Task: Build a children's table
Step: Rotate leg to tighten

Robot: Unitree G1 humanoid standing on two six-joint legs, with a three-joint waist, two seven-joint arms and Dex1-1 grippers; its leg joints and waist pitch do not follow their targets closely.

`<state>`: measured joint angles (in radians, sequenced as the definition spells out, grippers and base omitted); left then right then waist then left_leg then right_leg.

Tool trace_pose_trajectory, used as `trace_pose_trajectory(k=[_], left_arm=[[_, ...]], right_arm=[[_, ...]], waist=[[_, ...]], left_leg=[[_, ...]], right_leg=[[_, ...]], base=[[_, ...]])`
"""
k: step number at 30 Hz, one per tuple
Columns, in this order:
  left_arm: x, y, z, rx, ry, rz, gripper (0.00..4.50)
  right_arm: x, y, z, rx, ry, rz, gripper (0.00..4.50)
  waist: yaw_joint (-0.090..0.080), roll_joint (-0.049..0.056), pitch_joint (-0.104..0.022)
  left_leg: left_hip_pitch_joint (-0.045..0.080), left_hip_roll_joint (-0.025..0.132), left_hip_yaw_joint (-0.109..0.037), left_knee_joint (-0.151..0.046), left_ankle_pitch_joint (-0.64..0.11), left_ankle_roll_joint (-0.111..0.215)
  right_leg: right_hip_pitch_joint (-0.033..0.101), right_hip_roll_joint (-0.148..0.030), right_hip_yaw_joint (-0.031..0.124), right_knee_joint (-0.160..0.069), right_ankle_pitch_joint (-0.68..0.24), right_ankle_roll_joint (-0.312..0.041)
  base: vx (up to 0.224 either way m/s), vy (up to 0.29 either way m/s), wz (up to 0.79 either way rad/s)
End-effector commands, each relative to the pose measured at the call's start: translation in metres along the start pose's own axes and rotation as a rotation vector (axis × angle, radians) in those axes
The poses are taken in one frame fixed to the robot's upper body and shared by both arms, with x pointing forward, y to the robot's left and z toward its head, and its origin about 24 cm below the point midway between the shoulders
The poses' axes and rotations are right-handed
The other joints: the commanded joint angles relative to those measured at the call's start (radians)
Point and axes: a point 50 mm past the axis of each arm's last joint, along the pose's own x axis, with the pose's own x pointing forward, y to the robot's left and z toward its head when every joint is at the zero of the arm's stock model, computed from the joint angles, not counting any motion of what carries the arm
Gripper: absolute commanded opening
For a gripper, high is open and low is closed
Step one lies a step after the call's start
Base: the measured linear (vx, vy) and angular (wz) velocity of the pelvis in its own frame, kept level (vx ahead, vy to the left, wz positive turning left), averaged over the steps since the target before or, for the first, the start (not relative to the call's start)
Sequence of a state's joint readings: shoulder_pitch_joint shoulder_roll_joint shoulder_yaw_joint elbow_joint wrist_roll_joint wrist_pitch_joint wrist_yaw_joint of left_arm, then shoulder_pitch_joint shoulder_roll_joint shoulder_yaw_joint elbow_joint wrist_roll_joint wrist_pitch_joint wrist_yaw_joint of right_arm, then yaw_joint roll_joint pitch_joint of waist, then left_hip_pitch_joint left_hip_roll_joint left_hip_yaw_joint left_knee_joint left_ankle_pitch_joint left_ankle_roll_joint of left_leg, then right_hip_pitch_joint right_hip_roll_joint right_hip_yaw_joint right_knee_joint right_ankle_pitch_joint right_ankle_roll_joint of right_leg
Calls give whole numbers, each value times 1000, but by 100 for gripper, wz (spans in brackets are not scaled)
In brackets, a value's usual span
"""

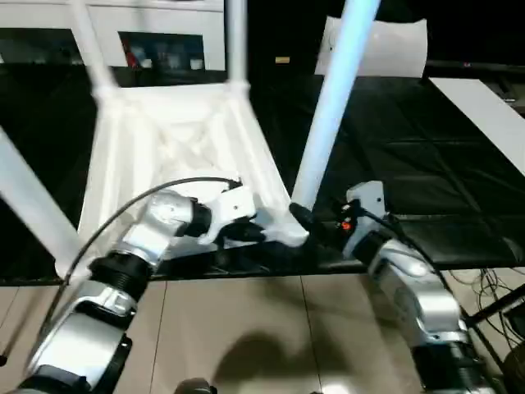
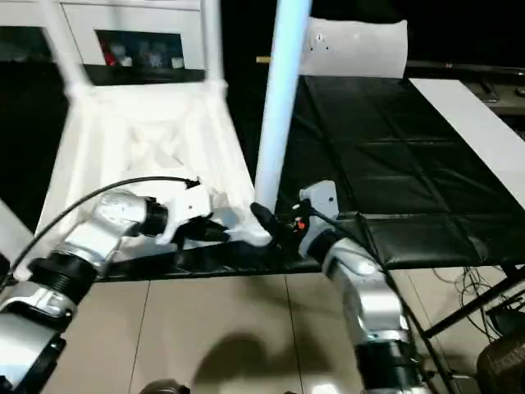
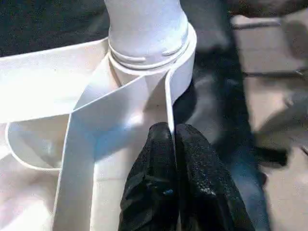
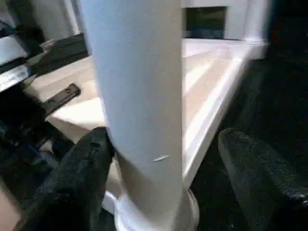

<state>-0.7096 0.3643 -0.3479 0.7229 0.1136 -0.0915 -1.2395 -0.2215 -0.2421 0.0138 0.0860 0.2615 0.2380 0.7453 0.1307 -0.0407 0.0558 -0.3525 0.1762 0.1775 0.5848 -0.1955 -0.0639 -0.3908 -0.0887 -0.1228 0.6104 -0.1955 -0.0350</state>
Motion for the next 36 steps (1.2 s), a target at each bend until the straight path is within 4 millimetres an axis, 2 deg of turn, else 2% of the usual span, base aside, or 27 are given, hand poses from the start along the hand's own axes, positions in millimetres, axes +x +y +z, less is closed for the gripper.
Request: trace_pose_trajectory(k=[1,4,6,8,10,14,15,17,23,25,28,30,31,33,36], left_arm=[[8,-10,6,84,22,-174,0],[7,-12,6,100,29,-212,0],[4,-17,5,142,40,-304,0],[4,-18,5,149,41,-324,0],[4,-19,5,169,50,-362,0],[5,-21,7,187,56,-393,0],[6,-21,8,192,50,-400,0],[6,-21,9,193,48,-400,0],[6,-19,9,196,45,-395,0],[5,-19,8,193,45,-393,0],[5,-19,8,189,46,-391,0],[4,-19,7,185,46,-386,0],[4,-19,7,183,45,-384,0],[4,-19,7,176,43,-379,0],[4,-19,6,154,30,-368,0]], right_arm=[[-12,-3,5,-31,22,76,406],[-17,-4,6,-52,47,130,431],[-26,0,8,-74,131,292,448],[-28,2,7,-78,151,335,448],[-29,8,6,-85,201,441,448],[-24,11,4,-97,234,506,448],[-20,10,2,-103,242,520,420],[-18,10,2,-98,245,530,420],[-9,12,-1,-86,259,586,364],[-7,12,0,-87,263,602,340],[-6,12,-1,-84,268,613,327],[-6,12,-1,-81,270,621,303],[-6,12,-2,-79,271,623,298],[-5,13,-3,-77,273,628,292],[-5,15,-5,-63,271,634,258]], waist=[[-8,15,-62],[-3,12,-63],[3,9,-62],[7,10,-62],[8,6,-61],[8,5,-63],[7,3,-63],[7,6,-63],[9,2,-67],[8,2,-66],[9,3,-65],[9,2,-66],[8,-2,-66],[9,2,-66],[9,2,-67]], left_leg=[[12,73,-23,-74,-181,33],[11,73,-23,-72,-182,33],[11,71,-22,-70,-170,41],[8,72,-21,-70,-169,44],[10,74,-22,-70,-179,42],[8,75,-24,-70,-173,39],[9,75,-23,-70,-171,36],[11,75,-22,-69,-170,32],[8,74,-21,-65,-139,42],[6,74,-21,-65,-139,43],[8,74,-21,-66,-152,39],[8,74,-21,-66,-147,37],[7,74,-21,-65,-143,38],[8,75,-22,-66,-140,40],[8,75,-21,-65,-137,39]], right_leg=[[56,-91,81,-77,-148,-161],[58,-95,81,-77,-156,-166],[61,-93,80,-79,-163,-164],[60,-94,79,-79,-178,-162],[59,-94,77,-81,-211,-155],[58,-96,76,-80,-209,-157],[56,-96,76,-80,-211,-162],[54,-95,77,-79,-212,-168],[57,-94,77,-69,-145,-188],[59,-94,76,-69,-153,-185],[57,-95,76,-73,-188,-174],[58,-95,76,-72,-181,-175],[58,-94,76,-71,-176,-175],[57,-94,76,-70,-168,-177],[58,-95,76,-69,-161,-178]], base=[[0,0,0],[0,0,0],[0,0,0],[0,0,0],[0,0,0],[0,0,0],[0,0,0],[0,0,0],[0,0,0],[0,0,0],[0,0,0],[0,0,0],[0,0,0],[0,0,0],[0,0,0]])
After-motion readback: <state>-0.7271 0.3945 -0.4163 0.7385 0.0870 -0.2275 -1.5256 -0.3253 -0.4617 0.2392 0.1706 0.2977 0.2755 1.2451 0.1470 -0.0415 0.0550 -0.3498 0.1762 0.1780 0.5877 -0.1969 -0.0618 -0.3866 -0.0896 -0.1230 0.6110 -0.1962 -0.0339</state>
